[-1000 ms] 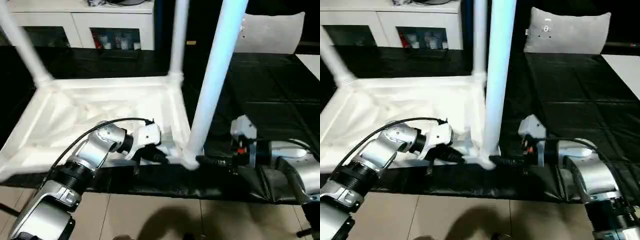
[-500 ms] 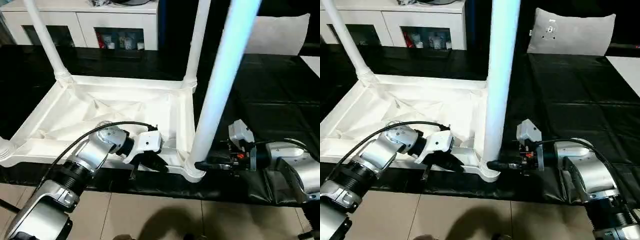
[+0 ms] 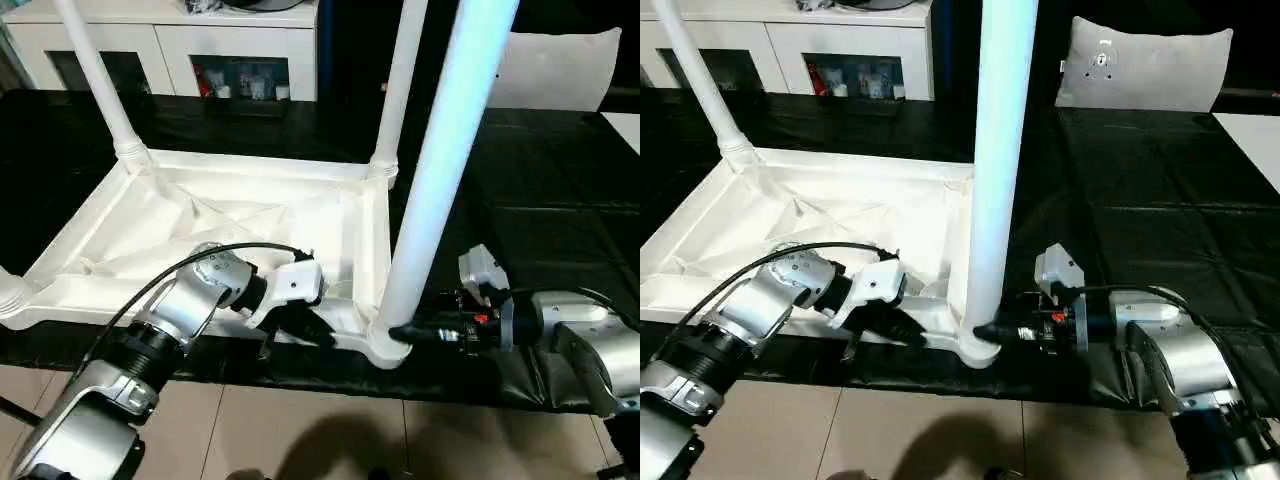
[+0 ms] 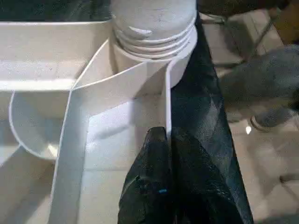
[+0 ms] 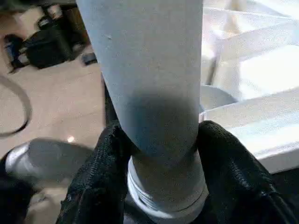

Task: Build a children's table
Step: Rotate leg to tighten

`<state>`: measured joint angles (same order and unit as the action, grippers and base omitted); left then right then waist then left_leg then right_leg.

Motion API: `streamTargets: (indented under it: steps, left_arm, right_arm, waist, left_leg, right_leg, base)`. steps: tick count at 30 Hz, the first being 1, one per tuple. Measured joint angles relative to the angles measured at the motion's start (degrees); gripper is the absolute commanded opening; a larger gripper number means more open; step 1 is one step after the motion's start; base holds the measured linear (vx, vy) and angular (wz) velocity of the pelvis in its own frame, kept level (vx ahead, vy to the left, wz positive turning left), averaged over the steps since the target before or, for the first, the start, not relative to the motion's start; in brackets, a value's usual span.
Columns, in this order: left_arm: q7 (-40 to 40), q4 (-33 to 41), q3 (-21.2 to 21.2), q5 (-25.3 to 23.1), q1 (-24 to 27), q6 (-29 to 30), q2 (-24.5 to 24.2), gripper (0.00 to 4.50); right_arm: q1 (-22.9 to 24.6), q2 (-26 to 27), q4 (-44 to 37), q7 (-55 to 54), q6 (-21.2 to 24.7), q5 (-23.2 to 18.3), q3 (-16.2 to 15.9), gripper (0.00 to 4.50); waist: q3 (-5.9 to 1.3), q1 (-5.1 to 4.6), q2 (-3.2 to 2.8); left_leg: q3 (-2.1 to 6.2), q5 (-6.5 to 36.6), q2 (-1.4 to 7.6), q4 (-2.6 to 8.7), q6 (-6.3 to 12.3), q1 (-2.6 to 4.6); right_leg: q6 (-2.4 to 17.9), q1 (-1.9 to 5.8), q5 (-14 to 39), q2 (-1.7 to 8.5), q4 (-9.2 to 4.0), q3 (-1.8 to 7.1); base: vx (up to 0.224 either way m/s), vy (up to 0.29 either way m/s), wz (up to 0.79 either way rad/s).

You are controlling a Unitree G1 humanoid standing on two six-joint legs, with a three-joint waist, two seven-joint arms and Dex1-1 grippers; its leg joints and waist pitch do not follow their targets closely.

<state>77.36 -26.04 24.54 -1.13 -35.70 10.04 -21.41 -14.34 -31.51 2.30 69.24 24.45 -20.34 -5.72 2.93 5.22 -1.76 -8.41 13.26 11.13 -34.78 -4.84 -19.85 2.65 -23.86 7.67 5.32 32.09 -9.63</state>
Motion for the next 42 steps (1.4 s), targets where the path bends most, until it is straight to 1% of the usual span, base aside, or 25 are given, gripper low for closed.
streamTargets:
  steps: [3, 4, 6, 8, 11, 13, 16, 17, 18, 19, 22, 25, 28, 30, 31, 32, 35, 36, 38, 39, 40, 42]
  left_arm:
    - [-5.11, -0.88, -1.83, -1.25, -0.28, 2.76, 1.71, 0.0]
    - [-7.65, -1.46, -2.65, -1.56, -0.45, 4.04, 2.68, 0.0]
    - [-12.05, -2.78, -4.13, -2.16, -1.21, 6.59, 4.84, 0.0]
    - [-16.65, -3.87, -4.92, -2.63, -2.14, 9.06, 7.64, 0.0]
    - [-23.72, -6.1, -6.31, -2.96, -3.46, 11.6, 11.64, 0.0]
    - [-28.77, -7.71, -7.44, -3.13, -4.29, 12.43, 14.41, 0.0]
    - [-32.62, -8.65, -8.58, -3.17, -4.69, 12.63, 16.69, 0.0]
    - [-33.05, -8.64, -8.77, -3.17, -4.7, 12.63, 16.94, 0.0]
    - [-33.14, -8.56, -8.94, -3.17, -4.71, 12.63, 16.99, 0.0]
    - [-33.17, -8.4, -8.97, -3.18, -4.76, 12.63, 16.99, 0.0]
    - [-32.65, -7.79, -8.43, -3.4, -4.72, 12.3, 16.29, 0.0]
    - [-31.1, -7.39, -7.63, -3.61, -4.38, 11.04, 14.99, 0.0]
    - [-28.15, -6.43, -6.88, -3.52, -3.11, 8.57, 12.97, 0.0]
    - [-26.14, -6.18, -6.39, -3.53, -2.7, 7.17, 11.86, 0.0]
    - [-24.2, -5.47, -5.98, -3.38, -2.14, 6.37, 10.88, 0.0]
    - [-22.92, -5.03, -5.82, -3.13, -1.68, 5.79, 10.24, 0.0]
    - [-18.9, -3.51, -4.81, -2.91, -0.74, 4.04, 7.98, 0.0]
    - [-17.99, -3.45, -4.49, -2.8, -0.73, 3.55, 7.5, 0.0]
    - [-15.03, -2.75, -3.69, -2.34, -0.3, 1.95, 6.06, 0.0]
    - [-14.01, -2.58, -3.37, -1.95, -0.12, 1.53, 5.77, 0.0]
    - [-12.59, -2.23, -2.98, -1.71, 0.09, 0.83, 5.39, 0.0]
    - [-10.19, -1.61, -2.08, -1.16, 0.3, 0.07, 4.54, 0.0]
  right_arm:
    - [-0.01, 3.89, -0.4, -8.47, 2.68, 0.98, 1.96, 1.89]
    - [-0.32, 6.2, -0.31, -12.62, 3.72, 1.78, 2.93, 1.89]
    - [-1.5, 10.05, 0.41, -19.52, 5.07, 3.27, 4.42, 1.89]
    - [-2.55, 12.45, 0.88, -25.45, 5.77, 4.96, 5.54, 1.89]
    - [-4.99, 16.63, 2.15, -34.78, 7.43, 7.82, 6.73, 1.88]
    - [-6.47, 20.48, 2.55, -41.95, 8.86, 9.35, 8.22, 1.88]
    - [-7.02, 23.1, 2.81, -46.94, 7.81, 10.86, 8.91, 1.88]
    - [-7.08, 23.55, 2.89, -47.66, 7.31, 11.27, 8.92, 2.23]
    - [-7.11, 23.78, 2.9, -48.02, 6.91, 11.39, 8.93, 2.44]
    - [-7.11, 23.9, 2.95, -48.12, 6.42, 11.41, 8.98, 2.44]
    - [-7.01, 24.38, 2.95, -47.59, 5.9, 10.69, 9.45, 2.74]
    - [-6.06, 23.73, 2.8, -45.0, 5.24, 8.99, 9.6, 2.99]
    - [-4.68, 19.85, 2.08, -38.57, 5.13, 7.39, 8.6, 3.3]
    - [-3.9, 17.26, 1.66, -35.02, 4.7, 7.11, 7.95, 3.39]
    - [-2.97, 14.29, 0.88, -31.11, 4.17, 6.67, 6.88, 3.45]
    - [-2.54, 12.45, 0.37, -28.45, 3.96, 6.39, 6.17, 3.52]
    - [-1.85, 8.26, -0.1, -21.58, 2.7, 6.17, 5.12, 3.9]
    - [-1.77, 7.56, -0.13, -20.11, 2.42, 6.04, 4.88, 3.9]
    - [-1.63, 5.43, -0.13, -16.45, 1.68, 5.22, 3.92, 4.08]
    - [-1.49, 4.77, -0.13, -15.18, 1.52, 4.98, 3.73, 4.08]
    - [-1.5, 4.16, -0.13, -13.6, 1.02, 4.9, 3.02, 4.28]
    - [-1.49, 2.94, -0.11, -10.97, 0.19, 4.63, 2.08, 4.28]
  waist:
    - [-0.01, -0.62, -0.02]
    - [-0.01, -1.21, -0.01]
    - [0.0, -2.45, -0.01]
    - [-0.01, -3.45, -0.04]
    - [-0.03, -4.67, -0.06]
    - [-0.03, -5.03, -0.05]
    - [-0.03, -4.76, -0.06]
    - [-0.03, -4.63, -0.06]
    - [-0.04, -4.49, -0.08]
    - [-0.05, -4.27, -0.08]
    - [-0.05, -3.98, -0.08]
    - [-0.04, -3.66, -0.08]
    - [-0.04, -3.18, -0.09]
    - [-0.04, -2.99, -0.09]
    - [-0.04, -2.8, -0.09]
    - [-0.04, -2.71, -0.08]
    - [-0.04, -2.49, -0.08]
    - [-0.04, -2.37, -0.08]
    - [-0.04, -2.03, -0.08]
    - [-0.04, -1.86, -0.07]
    - [-0.03, -1.51, -0.06]
    - [-0.03, -0.85, -0.06]
  left_leg:
    - [-0.07, -0.1, -0.02, 0.0, -0.06, 0.17]
    - [-0.08, -0.1, -0.03, 0.0, -0.08, 0.32]
    - [-0.07, 0.02, -0.05, -0.01, -0.45, 0.36]
    - [-0.03, 0.02, -0.04, 0.02, -0.46, 0.31]
    - [0.08, 0.01, 0.0, 0.2, -0.44, 0.22]
    - [0.11, 0.01, -0.04, 0.22, -0.39, 0.11]
    - [0.21, -0.04, -0.05, 0.28, 0.05, -0.1]
    - [0.22, 0.0, -0.05, 0.32, 0.1, -0.14]
    - [0.23, 0.02, -0.05, 0.38, 0.14, -0.21]
    - [0.25, 0.04, -0.05, 0.39, 0.19, -0.28]
    - [0.17, 0.08, -0.06, 0.35, 0.25, -0.28]
    - [0.05, 0.07, -0.04, 0.36, 0.24, -0.21]
    - [0.01, 0.01, -0.01, 0.33, 0.17, -0.15]
    - [0.0, -0.01, -0.03, 0.27, 0.13, -0.14]
    - [0.0, -0.02, -0.03, 0.22, 0.13, -0.12]
    - [0.01, -0.02, -0.03, 0.19, 0.13, -0.09]
    - [0.03, -0.02, -0.02, 0.12, 0.13, -0.08]
    - [0.04, -0.02, -0.02, 0.11, 0.13, -0.07]
    - [0.04, -0.02, -0.02, 0.11, 0.13, -0.08]
    - [0.04, -0.02, -0.02, 0.11, 0.13, -0.07]
    - [0.05, -0.02, -0.02, 0.11, 0.13, -0.11]
    - [0.04, -0.02, -0.02, 0.11, 0.13, -0.13]
  right_leg:
    - [-0.02, 0.07, -0.03, 0.0, -0.01, 0.03]
    - [-0.03, 0.17, -0.03, -0.02, -0.01, 0.02]
    - [-0.04, 0.21, -0.04, -0.01, -0.13, -0.04]
    - [-0.09, 0.29, -0.07, -0.01, -0.45, -0.2]
    - [-0.27, 0.43, -0.23, -0.03, -0.99, -0.42]
    - [-0.28, 0.44, -0.28, -0.02, -1.0, -0.39]
    - [-0.25, 0.33, -0.32, -0.02, -0.98, -0.38]
    - [-0.25, 0.26, -0.32, -0.02, -0.94, -0.37]
    - [-0.25, 0.16, -0.28, -0.03, -0.91, -0.35]
    - [-0.11, -0.04, -0.28, -0.02, -0.75, -0.26]
    - [0.11, -0.31, -0.12, -0.01, -0.33, -0.1]
    - [0.21, -0.44, 0.0, -0.03, -0.05, -0.05]
    - [0.04, -0.39, 0.09, -0.05, -0.02, -0.07]
    - [0.02, -0.34, 0.03, -0.04, -0.03, -0.06]
    - [-0.01, -0.27, 0.01, -0.03, -0.03, -0.05]
    - [-0.02, -0.22, 0.01, -0.02, -0.04, -0.04]
    - [-0.02, -0.16, -0.01, -0.03, -0.04, -0.04]
    - [-0.03, -0.14, -0.01, -0.03, -0.03, -0.04]
    - [-0.02, -0.15, -0.02, -0.02, -0.03, -0.04]
    - [-0.02, -0.13, -0.02, -0.03, -0.03, -0.04]
    - [-0.03, -0.14, -0.02, -0.02, -0.03, -0.05]
    - [-0.04, -0.14, -0.01, 0.0, -0.03, -0.05]
  base:
    - [0.0, 0.0, 0.0]
    - [0.0, 0.0, 0.0]
    - [0.0, 0.0, 0.0]
    - [0.0, 0.0, 0.0]
    - [0.0, 0.0, 0.0]
    - [0.0, 0.0, 0.0]
    - [0.0, 0.0, 0.0]
    - [0.0, 0.0, 0.0]
    - [0.0, 0.0, 0.0]
    - [0.0, 0.0, 0.0]
    - [0.0, 0.0, 0.0]
    - [0.0, 0.0, 0.0]
    - [0.0, 0.0, 0.0]
    - [0.0, 0.0, 0.0]
    - [0.0, 0.0, 0.0]
    - [0.0, 0.0, 0.0]
    - [0.0, 0.0, 0.0]
    - [0.0, 0.0, 0.0]
    - [0.0, 0.0, 0.0]
    - [0.0, 0.0, 0.0]
    - [0.0, 0.0, 0.0]
    - [0.0, 0.0, 0.0]
